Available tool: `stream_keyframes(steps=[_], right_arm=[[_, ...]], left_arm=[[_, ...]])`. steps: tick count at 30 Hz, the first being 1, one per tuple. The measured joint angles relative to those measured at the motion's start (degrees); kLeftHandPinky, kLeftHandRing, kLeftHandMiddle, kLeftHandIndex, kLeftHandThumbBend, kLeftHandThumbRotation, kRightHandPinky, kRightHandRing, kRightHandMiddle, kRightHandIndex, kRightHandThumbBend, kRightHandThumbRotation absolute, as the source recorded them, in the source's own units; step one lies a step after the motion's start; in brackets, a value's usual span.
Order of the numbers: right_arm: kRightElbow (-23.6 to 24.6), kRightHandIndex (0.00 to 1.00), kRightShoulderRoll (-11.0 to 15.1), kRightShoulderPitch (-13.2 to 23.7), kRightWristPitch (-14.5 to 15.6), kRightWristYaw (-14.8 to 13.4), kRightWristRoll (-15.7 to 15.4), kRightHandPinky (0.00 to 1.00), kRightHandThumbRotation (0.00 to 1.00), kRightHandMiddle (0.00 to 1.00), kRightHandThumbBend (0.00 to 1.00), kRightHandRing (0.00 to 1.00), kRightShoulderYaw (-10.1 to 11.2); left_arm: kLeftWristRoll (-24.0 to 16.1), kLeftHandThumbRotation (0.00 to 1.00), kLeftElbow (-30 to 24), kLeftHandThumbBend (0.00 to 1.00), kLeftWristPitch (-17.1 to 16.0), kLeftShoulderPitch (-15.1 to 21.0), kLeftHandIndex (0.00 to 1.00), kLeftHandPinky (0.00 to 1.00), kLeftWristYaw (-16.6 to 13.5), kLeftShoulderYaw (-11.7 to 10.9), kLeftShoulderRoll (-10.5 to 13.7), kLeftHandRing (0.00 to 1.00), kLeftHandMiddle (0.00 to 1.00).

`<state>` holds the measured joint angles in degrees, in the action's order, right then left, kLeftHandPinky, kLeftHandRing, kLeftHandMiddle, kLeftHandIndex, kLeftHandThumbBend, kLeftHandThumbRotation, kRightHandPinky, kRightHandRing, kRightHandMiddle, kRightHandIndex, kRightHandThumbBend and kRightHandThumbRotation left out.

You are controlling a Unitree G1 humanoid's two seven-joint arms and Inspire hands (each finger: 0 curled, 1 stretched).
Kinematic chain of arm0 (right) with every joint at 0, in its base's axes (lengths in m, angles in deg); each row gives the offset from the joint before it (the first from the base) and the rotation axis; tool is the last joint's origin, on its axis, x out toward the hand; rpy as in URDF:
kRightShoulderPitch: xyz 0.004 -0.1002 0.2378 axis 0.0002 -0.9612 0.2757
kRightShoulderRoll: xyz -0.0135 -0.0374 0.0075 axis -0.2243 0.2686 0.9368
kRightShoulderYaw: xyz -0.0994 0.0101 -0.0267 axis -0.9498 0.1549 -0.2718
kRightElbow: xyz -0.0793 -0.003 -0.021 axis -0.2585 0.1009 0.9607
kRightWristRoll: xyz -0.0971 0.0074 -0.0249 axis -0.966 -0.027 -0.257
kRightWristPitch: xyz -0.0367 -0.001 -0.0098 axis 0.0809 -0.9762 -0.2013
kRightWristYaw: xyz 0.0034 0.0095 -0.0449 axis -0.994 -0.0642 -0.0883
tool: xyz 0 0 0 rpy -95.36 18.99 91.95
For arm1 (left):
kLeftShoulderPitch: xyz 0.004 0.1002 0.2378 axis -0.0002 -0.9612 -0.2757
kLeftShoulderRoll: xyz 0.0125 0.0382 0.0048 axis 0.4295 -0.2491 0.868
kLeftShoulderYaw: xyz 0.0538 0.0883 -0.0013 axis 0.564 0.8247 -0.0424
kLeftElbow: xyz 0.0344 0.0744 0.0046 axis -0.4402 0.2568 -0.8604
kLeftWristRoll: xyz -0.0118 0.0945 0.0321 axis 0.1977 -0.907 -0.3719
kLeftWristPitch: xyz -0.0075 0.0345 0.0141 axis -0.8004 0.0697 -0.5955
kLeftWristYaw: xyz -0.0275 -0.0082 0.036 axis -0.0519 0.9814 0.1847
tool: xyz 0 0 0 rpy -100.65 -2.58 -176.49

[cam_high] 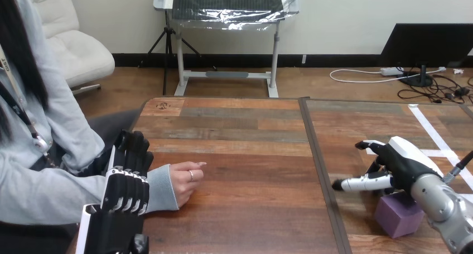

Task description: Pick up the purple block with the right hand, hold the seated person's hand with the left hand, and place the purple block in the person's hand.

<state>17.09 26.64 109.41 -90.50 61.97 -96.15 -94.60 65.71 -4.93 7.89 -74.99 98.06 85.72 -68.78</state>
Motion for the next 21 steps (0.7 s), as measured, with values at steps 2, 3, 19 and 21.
stream_keyframes(steps=[2, 3, 19, 21], right_arm=[[0.42, 0.93, 0.18, -0.26, -0.14, 0.30, 0.16, 0.28, 0.73, 0.22, 1.00, 0.17, 0.23], [0.67, 0.93, 0.28, -0.42, -0.24, 0.44, 0.26, 0.25, 0.75, 0.20, 1.00, 0.14, 0.32], [4.31, 0.94, 1.55, -3.97, -2.18, 1.97, 1.07, 0.68, 0.76, 0.78, 1.00, 0.77, 1.22], [5.21, 0.93, 1.69, -4.48, -2.23, 1.98, 1.26, 0.74, 0.72, 0.86, 1.00, 0.84, 1.51]], left_arm=[[0.00, 0.72, 0.00, 0.98, 0.09, 0.00, 1.00, 1.00, 0.10, 0.00, 0.01, 1.00, 1.00], [0.00, 0.72, 0.00, 0.99, 0.13, 0.00, 1.00, 1.00, 0.15, 0.00, 0.01, 1.00, 1.00], [-0.33, 0.72, 0.01, 1.00, 0.14, 0.11, 1.00, 1.00, 0.22, -0.15, -0.36, 1.00, 1.00], [-0.41, 0.72, 0.01, 1.00, 0.07, 0.12, 1.00, 1.00, 0.20, -0.18, -0.54, 1.00, 1.00]])
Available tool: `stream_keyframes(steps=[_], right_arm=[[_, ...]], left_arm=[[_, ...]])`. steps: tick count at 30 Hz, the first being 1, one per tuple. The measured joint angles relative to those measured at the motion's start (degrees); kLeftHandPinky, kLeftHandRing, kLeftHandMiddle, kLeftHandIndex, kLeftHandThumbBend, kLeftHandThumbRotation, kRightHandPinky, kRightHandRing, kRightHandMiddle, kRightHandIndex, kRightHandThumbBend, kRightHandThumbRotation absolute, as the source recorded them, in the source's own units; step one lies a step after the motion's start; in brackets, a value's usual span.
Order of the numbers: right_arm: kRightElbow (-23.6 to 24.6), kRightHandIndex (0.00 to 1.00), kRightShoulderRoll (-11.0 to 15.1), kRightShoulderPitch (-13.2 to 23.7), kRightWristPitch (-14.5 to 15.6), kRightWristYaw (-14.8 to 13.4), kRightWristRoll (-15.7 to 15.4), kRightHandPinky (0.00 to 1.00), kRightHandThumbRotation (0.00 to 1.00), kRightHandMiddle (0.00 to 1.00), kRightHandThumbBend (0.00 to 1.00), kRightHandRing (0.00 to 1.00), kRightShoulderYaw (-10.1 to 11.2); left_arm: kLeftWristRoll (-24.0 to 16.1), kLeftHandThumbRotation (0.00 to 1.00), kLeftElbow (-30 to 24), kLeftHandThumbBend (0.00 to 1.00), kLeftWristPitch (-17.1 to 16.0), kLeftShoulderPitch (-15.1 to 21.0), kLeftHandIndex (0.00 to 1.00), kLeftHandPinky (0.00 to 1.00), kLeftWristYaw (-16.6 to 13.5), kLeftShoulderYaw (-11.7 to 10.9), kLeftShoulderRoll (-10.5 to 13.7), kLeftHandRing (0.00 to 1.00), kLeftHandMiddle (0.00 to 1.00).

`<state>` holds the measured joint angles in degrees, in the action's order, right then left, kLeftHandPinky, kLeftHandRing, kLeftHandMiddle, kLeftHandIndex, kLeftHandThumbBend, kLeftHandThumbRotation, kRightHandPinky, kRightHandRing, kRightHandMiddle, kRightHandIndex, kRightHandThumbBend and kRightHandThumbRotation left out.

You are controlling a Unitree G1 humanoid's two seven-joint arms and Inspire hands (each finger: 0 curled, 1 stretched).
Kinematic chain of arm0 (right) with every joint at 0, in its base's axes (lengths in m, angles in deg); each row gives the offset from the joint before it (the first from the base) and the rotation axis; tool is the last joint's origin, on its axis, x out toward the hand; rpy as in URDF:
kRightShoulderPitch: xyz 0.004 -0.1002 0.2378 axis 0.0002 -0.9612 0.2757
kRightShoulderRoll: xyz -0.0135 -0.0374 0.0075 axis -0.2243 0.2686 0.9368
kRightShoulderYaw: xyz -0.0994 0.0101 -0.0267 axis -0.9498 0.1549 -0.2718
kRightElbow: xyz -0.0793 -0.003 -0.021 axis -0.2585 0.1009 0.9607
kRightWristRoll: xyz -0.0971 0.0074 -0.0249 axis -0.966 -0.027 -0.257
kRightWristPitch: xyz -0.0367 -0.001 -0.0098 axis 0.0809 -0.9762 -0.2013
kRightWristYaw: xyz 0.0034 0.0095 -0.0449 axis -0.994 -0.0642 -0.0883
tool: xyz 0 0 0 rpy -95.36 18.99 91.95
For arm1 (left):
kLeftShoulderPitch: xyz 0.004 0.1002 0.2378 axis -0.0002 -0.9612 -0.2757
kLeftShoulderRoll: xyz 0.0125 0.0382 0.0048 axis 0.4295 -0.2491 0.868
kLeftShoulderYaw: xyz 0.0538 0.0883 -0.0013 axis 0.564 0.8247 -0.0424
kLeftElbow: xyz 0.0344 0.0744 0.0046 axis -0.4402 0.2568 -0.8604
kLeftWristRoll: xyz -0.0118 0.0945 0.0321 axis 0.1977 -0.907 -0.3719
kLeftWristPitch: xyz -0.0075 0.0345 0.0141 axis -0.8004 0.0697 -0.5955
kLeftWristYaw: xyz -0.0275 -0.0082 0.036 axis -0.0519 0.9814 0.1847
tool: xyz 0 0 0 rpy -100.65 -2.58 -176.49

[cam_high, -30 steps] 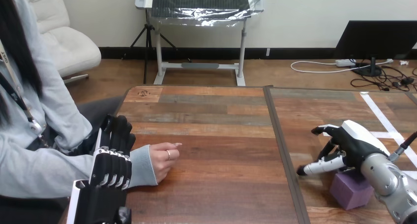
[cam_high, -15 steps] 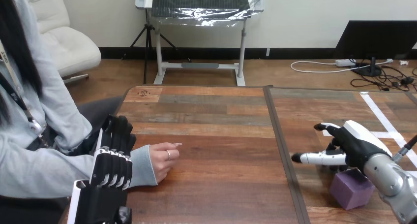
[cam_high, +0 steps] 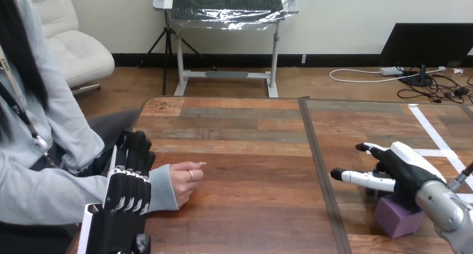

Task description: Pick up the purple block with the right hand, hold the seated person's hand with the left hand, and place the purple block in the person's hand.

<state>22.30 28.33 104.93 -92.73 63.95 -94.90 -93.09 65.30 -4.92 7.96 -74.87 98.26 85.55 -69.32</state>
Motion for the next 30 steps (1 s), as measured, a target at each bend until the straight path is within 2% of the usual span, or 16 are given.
stream_keyframes(steps=[4, 12, 17, 30], right_arm=[[1.97, 0.92, 0.51, -1.26, -0.86, -0.02, 0.36, 0.78, 0.68, 0.90, 1.00, 0.88, 0.64], [6.02, 0.91, 1.58, -3.98, -3.57, -0.28, 0.52, 0.82, 0.64, 0.91, 1.00, 0.92, 2.14], [9.03, 0.92, 2.60, -5.44, -3.79, -0.24, 0.76, 0.83, 0.61, 0.92, 1.00, 0.92, 2.86], [17.99, 0.92, 6.28, -10.22, -4.17, 1.22, 3.23, 0.83, 0.56, 0.92, 1.00, 0.93, 7.06]], left_arm=[[-0.32, 0.72, 0.01, 1.00, -0.25, 0.08, 1.00, 1.00, -0.12, -0.05, -0.21, 1.00, 1.00], [-1.30, 0.72, 0.00, 1.00, -0.48, 0.29, 1.00, 1.00, -0.49, -0.06, -0.40, 1.00, 1.00], [-1.74, 0.72, 0.00, 1.00, -0.48, 0.31, 1.00, 1.00, -0.85, -0.03, -0.65, 1.00, 1.00], [-1.26, 0.72, 0.14, 1.00, -0.34, 0.46, 1.00, 1.00, 0.12, -0.04, -0.73, 1.00, 1.00]])
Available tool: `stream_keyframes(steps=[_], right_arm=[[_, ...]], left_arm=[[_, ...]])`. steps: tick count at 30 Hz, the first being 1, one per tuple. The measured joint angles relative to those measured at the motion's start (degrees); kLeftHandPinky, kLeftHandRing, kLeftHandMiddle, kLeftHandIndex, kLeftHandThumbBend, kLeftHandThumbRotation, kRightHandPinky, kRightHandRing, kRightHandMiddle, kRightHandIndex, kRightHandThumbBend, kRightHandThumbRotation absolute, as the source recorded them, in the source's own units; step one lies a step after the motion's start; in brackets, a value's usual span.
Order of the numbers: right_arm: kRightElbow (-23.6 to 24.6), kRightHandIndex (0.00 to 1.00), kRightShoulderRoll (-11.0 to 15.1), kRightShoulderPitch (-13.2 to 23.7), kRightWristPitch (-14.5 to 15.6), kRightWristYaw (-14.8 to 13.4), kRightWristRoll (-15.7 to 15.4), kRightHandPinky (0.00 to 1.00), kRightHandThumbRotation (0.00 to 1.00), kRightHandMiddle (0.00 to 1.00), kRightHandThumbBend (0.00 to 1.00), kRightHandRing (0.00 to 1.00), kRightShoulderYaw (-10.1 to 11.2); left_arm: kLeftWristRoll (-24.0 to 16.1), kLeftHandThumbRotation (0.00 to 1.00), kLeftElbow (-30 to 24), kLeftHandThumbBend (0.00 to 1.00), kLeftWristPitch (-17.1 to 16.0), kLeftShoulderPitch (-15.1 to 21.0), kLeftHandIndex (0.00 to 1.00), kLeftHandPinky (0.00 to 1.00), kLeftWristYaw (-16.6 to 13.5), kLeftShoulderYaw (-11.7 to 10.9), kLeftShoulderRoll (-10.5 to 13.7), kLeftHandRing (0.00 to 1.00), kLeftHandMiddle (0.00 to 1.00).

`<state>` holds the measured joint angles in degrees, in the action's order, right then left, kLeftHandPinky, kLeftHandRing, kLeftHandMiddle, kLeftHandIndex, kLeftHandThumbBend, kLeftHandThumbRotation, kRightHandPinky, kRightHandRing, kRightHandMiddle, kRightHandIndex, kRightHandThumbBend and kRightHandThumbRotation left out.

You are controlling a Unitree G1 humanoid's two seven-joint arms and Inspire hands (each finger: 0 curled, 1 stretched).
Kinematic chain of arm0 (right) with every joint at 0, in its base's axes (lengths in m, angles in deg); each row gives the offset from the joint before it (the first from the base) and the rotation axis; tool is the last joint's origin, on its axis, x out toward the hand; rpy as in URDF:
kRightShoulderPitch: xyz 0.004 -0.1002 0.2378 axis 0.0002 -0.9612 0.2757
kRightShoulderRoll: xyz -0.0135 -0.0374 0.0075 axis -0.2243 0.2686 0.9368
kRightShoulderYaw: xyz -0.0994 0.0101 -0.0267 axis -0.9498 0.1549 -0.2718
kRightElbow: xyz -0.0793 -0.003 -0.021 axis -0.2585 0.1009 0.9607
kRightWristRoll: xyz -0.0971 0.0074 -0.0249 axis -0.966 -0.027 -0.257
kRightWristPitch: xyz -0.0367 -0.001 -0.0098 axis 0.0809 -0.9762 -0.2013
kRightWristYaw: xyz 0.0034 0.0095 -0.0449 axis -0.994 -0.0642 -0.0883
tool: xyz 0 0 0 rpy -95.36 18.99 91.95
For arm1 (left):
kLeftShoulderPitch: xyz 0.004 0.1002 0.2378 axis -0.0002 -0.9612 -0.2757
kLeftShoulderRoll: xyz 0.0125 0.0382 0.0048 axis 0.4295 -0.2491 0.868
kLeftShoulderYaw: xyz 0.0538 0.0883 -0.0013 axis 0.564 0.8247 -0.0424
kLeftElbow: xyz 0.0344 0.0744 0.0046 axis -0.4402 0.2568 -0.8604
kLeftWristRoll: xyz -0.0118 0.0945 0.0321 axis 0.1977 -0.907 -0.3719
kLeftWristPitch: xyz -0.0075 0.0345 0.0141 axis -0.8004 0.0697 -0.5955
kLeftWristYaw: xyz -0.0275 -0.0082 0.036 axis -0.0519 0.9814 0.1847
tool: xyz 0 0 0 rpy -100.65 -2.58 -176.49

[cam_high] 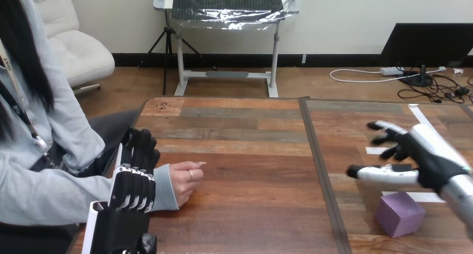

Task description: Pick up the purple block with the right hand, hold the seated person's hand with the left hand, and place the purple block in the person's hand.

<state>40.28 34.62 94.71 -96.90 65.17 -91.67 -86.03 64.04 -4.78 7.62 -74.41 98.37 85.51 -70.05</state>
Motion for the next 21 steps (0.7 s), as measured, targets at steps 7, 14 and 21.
stream_keyframes(steps=[7, 14, 21], right_arm=[[4.13, 0.92, 1.93, -3.00, 0.10, 1.05, 0.83, 0.82, 0.57, 0.92, 1.00, 0.93, 2.29], [7.16, 0.93, 3.53, -6.05, 0.90, 2.24, 1.47, 0.82, 0.58, 0.93, 1.00, 0.93, 4.05], [9.56, 0.93, 4.35, -8.92, 1.88, 3.34, 2.09, 0.80, 0.58, 0.94, 1.00, 0.92, 5.73]], left_arm=[[0.24, 0.71, 0.21, 1.00, 0.48, 0.37, 1.00, 1.00, 0.24, -0.03, -0.16, 1.00, 1.00], [0.49, 0.71, 0.46, 1.00, 0.91, 1.12, 1.00, 1.00, 1.01, -0.06, -0.21, 1.00, 1.00], [0.61, 0.70, 0.45, 0.99, 2.22, 1.58, 1.00, 1.00, 1.72, -0.04, -0.17, 1.00, 1.00]])
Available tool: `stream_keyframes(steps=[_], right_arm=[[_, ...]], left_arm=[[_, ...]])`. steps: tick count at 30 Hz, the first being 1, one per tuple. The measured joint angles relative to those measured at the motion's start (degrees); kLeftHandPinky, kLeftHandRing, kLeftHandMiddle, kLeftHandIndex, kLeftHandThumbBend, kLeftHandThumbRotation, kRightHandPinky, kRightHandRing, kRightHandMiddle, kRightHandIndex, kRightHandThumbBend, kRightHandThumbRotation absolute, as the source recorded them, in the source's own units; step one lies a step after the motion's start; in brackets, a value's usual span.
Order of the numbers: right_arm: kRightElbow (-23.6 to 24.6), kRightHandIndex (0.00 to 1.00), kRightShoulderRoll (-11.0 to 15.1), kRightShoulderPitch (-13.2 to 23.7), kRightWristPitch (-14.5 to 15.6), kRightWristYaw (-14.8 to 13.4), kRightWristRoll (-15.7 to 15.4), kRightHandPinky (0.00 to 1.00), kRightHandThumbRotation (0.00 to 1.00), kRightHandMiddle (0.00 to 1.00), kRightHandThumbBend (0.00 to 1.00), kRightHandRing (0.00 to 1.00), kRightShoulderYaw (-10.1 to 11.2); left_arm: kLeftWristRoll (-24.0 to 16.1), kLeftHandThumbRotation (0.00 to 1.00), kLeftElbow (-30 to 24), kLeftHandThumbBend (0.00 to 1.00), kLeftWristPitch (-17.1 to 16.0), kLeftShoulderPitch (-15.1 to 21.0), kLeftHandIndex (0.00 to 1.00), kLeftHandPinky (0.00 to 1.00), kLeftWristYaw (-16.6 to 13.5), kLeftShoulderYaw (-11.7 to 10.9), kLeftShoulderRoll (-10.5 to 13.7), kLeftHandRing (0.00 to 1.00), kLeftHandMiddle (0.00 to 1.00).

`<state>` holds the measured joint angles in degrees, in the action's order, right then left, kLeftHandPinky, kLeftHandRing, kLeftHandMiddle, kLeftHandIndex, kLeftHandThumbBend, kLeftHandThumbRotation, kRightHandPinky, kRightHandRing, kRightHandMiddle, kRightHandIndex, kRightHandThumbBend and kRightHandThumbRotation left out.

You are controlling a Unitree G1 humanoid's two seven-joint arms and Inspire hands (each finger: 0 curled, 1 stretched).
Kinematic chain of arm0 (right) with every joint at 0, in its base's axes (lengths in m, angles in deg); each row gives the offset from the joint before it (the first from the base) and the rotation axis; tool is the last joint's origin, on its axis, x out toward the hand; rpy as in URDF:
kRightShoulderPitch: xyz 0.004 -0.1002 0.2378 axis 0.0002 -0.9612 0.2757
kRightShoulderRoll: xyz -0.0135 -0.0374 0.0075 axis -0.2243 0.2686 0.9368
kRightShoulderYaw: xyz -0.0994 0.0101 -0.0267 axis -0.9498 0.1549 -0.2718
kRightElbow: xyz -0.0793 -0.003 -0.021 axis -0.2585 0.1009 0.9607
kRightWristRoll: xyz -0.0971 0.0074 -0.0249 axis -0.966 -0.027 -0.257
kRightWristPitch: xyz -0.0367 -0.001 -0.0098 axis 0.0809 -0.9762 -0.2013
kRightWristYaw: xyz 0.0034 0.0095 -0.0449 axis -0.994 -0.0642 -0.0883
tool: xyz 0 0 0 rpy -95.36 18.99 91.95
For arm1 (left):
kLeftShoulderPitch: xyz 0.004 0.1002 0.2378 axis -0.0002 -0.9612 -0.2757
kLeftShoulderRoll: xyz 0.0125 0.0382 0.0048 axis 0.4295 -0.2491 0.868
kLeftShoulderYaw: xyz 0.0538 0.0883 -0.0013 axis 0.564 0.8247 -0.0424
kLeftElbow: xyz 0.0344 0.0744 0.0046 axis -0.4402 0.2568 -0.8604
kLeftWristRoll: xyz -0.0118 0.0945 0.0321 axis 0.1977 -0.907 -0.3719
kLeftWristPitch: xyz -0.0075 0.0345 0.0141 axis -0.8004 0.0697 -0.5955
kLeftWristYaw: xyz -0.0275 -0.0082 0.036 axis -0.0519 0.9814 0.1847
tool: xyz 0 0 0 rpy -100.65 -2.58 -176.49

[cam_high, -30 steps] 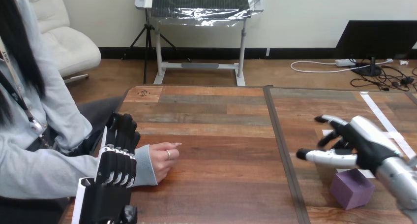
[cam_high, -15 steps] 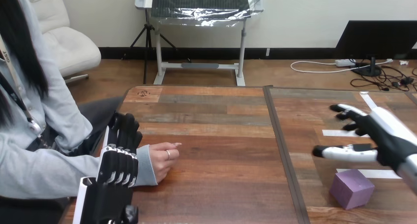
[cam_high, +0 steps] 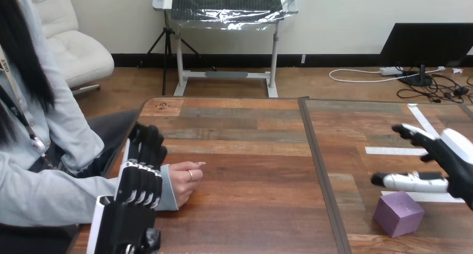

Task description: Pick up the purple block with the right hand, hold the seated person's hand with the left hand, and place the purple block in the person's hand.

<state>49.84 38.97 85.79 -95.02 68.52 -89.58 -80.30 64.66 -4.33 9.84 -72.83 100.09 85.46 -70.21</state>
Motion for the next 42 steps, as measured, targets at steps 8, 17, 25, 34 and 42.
stream_keyframes(steps=[8, 17, 25, 34, 42], right_arm=[[3.82, 0.93, 0.94, -4.10, 0.60, 1.95, 1.15, 0.78, 0.57, 0.95, 1.00, 0.91, 2.11], [7.35, 0.93, 1.48, -7.94, 0.58, 3.96, 1.87, 0.79, 0.53, 0.95, 1.00, 0.91, 4.24], [9.35, 0.93, 2.21, -10.33, 0.53, 5.59, 2.06, 0.81, 0.50, 0.94, 1.00, 0.92, 5.04], [9.49, 0.94, 2.56, -11.37, 0.53, 5.97, 1.74, 0.82, 0.48, 0.94, 1.00, 0.92, 5.06], [9.26, 0.95, 2.56, -11.82, 0.49, 5.86, 0.23, 0.82, 0.48, 0.94, 1.00, 0.92, 4.84]], left_arm=[[0.34, 0.70, 0.00, 0.99, 0.88, 0.04, 1.00, 1.00, 0.93, -0.25, -0.03, 1.00, 1.00], [-0.02, 0.71, 0.00, 0.99, 1.11, 0.23, 1.00, 1.00, 0.94, -1.11, -0.05, 1.00, 1.00], [0.05, 0.72, 0.00, 1.00, 1.78, 0.59, 1.00, 1.00, 1.38, -1.87, -0.05, 1.00, 1.00], [0.05, 0.72, 0.00, 1.00, 3.08, 0.72, 1.00, 1.00, 1.69, -1.93, -0.22, 1.00, 1.00], [0.01, 0.72, 0.00, 1.00, 3.76, 0.73, 1.00, 1.00, 2.08, -1.93, -0.30, 1.00, 1.00]])
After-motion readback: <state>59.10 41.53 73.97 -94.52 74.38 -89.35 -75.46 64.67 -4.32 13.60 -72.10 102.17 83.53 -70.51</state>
